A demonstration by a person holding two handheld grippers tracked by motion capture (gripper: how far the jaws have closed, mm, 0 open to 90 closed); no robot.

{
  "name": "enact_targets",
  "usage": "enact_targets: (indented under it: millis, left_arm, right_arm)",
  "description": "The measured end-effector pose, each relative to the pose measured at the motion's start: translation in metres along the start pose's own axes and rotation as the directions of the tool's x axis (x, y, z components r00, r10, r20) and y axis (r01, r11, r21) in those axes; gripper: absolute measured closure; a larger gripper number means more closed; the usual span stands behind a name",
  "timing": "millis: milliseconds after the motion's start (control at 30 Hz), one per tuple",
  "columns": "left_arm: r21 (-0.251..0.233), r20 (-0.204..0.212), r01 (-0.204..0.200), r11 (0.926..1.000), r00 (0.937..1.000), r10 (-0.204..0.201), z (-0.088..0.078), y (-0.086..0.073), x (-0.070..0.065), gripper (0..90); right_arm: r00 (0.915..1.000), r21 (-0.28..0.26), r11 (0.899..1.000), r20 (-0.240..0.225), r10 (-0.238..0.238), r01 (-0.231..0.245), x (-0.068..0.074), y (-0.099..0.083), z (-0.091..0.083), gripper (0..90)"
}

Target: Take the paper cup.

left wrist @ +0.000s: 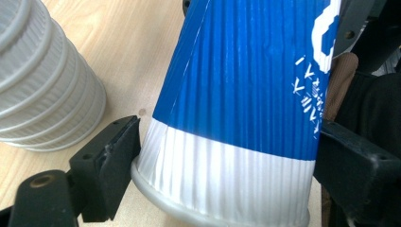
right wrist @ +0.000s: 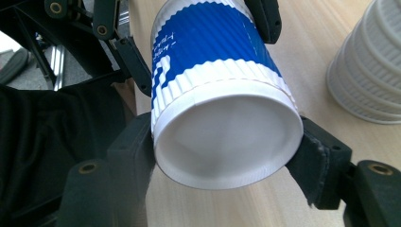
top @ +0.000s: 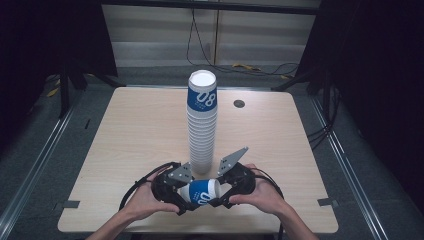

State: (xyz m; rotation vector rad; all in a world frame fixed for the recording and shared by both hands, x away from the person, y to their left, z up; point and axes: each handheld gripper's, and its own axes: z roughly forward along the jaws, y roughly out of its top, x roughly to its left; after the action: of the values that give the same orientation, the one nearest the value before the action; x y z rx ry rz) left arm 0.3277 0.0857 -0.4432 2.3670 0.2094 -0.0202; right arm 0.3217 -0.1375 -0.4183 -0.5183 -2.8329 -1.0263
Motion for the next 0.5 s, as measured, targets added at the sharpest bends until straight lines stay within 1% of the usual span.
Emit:
enact_targets:
  millis: [33, 133, 167, 200, 233, 267, 333, 367, 400, 433, 500]
  left_arm:
    - [-0.005, -0.006, 0.004, 1.0, 1.0, -0.004, -0.0001, -0.0001, 0.0004, 13.3]
    - [-0.011, -0.013, -0.006, 0.9999, 0.9999, 0.005, -0.001, 0.0, 0.0009, 13.2]
    - [-0.014, -0.017, -0.005, 0.9999, 0.9998, 0.005, -0.0011, -0.0002, 0.0006, 13.2]
    - [-0.014, -0.021, -0.008, 0.9999, 0.9998, 0.007, -0.001, -0.0001, 0.0005, 13.1]
    - [-0.012, -0.017, -0.01, 0.9999, 0.9998, 0.01, -0.0009, -0.0001, 0.0005, 13.0]
    - [-0.011, -0.024, -0.009, 0.9999, 0.9997, 0.008, -0.0007, 0.0, 0.0003, 12.7]
    - [-0.012, -0.021, -0.006, 0.9999, 0.9998, 0.005, -0.0008, 0.0001, 0.0007, 12.3]
    - [-0.016, -0.019, -0.001, 0.9999, 0.9998, 0.001, -0.0009, -0.0001, 0.0012, 12.2]
    - [-0.019, -0.018, 0.0, 0.9998, 0.9998, 0.0, -0.001, -0.0001, 0.0014, 12.3]
    - [-0.02, -0.026, -0.003, 0.9998, 0.9997, 0.002, -0.0013, -0.0001, 0.0012, 12.3]
    - [-0.027, -0.028, 0.002, 0.9996, 0.9996, -0.002, -0.0018, -0.0003, 0.001, 12.1]
  right_arm:
    - [1.0, -0.006, 1.0, 0.002, 0.0, 0.0, 0.0001, 0.0, -0.0001, 31.5]
    - [0.9999, -0.004, 1.0, 0.006, 0.009, -0.009, -0.0006, -0.0002, -0.0007, 31.6]
    - [0.9999, -0.006, 1.0, -0.003, 0.013, -0.013, -0.0009, -0.0004, -0.0005, 31.6]
    - [0.9999, -0.006, 1.0, 0.001, 0.013, -0.013, -0.0009, -0.0004, -0.0005, 31.7]
    - [0.9999, -0.006, 1.0, 0.003, 0.011, -0.011, -0.0009, -0.0003, -0.0002, 31.7]
    - [0.9999, -0.002, 1.0, 0.0, 0.011, -0.011, -0.0007, -0.0004, 0.0005, 31.7]
    - [1.0, -0.003, 1.0, 0.003, 0.009, -0.009, -0.0006, -0.0004, 0.001, 31.8]
    - [0.9999, 0.008, 1.0, 0.015, 0.001, -0.001, -0.0007, -0.0004, 0.0019, 31.9]
    - [0.9999, 0.008, 1.0, 0.013, 0.006, -0.007, -0.0006, -0.0005, 0.0024, 31.9]
    - [0.9999, 0.009, 1.0, 0.01, 0.007, -0.007, -0.0011, -0.0006, 0.0032, 32.0]
    - [0.9998, 0.003, 1.0, 0.015, 0.009, -0.009, -0.0015, -0.0006, 0.0032, 32.0]
